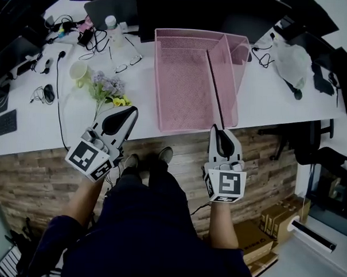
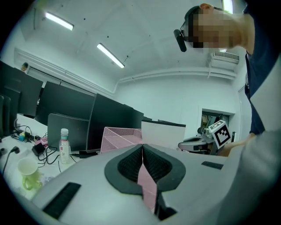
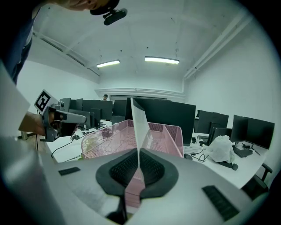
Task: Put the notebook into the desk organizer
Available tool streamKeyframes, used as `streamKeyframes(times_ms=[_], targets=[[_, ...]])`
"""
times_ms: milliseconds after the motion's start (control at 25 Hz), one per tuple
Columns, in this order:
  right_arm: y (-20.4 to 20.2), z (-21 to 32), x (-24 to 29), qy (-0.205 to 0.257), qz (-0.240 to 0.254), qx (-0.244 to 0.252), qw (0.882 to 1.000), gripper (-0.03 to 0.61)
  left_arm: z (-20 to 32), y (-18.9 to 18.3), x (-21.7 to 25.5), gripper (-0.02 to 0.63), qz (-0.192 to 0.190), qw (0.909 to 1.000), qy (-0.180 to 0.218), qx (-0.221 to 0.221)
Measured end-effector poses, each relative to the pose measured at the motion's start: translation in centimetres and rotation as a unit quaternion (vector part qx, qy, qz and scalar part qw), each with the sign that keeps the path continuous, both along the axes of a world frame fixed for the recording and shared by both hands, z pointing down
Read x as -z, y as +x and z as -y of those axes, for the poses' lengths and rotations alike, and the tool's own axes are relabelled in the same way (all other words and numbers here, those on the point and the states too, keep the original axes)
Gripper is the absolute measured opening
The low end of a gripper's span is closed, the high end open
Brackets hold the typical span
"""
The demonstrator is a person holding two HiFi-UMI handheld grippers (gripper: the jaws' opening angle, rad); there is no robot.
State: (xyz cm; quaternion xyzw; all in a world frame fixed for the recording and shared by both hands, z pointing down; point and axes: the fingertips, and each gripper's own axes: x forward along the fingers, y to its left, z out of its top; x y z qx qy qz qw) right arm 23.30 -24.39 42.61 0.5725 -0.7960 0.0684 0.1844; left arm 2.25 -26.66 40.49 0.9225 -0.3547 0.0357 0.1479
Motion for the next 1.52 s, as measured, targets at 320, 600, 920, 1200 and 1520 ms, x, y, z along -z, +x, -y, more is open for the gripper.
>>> streamKeyframes(times_ms=[320,600,920,1200,1520], targets=[[-1.7,-0.2,-1.0,-0.025,-0.002,0.010,1.000,0.059,-0.3,-1.3,-0.6,0.028,-0.007,1.0000,-0.007,0.001],[-3.1,-0.5,-2.4,-0.055,0.014,0.023,0.998,0.091,-0.7,-2.2,-1.4,0.028,-0.006,0.9999,-0.015,0.001],[-4.1,-1.6,-3.0,-0.066,0.037,0.028,0.997,0.153,-1.6,-2.6,-1.7,0.028,-0.004,0.9998,-0.018,-0.003],[-5.4,-2.9,-3.8,-0.068,0.011,0.040,0.997,0.269,-2.7,-3.2,-2.6,0.028,-0.006,0.9996,-0.026,-0.004],[-6.5,-4.1,-4.0,-0.052,-0.004,0.037,0.998,0.341,-4.1,-3.6,-3.1,0.028,-0.008,0.9995,-0.027,-0.010]])
